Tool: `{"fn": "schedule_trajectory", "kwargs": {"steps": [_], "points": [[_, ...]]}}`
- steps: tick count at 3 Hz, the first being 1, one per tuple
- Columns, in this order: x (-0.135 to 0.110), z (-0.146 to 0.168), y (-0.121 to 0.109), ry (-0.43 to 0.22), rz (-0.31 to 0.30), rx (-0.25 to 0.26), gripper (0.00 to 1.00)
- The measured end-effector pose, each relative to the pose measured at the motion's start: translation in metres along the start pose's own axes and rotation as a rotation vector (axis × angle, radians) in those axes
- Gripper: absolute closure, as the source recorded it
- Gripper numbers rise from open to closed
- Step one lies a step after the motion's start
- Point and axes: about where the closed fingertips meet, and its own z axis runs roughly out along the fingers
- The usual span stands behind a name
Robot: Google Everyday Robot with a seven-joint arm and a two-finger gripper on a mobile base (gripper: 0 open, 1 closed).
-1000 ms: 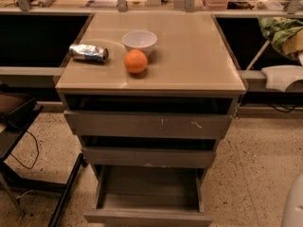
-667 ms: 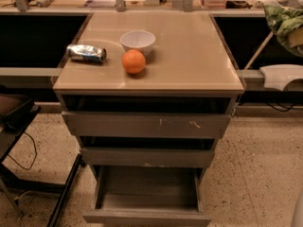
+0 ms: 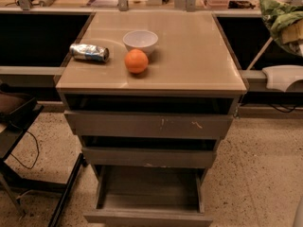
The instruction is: Place green jalapeno chip bag into bottom drawer
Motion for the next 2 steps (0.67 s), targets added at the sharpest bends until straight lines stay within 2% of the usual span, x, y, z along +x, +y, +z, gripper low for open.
{"fn": "schedule_trajectory", "kwargs": {"steps": [1,2], "points": [[0.059,-0.001,0.002,0.076,0.090,-0.006,1.00],[0.095,-0.033,0.033,0.090,0.172,-0.028,1.00]]}}
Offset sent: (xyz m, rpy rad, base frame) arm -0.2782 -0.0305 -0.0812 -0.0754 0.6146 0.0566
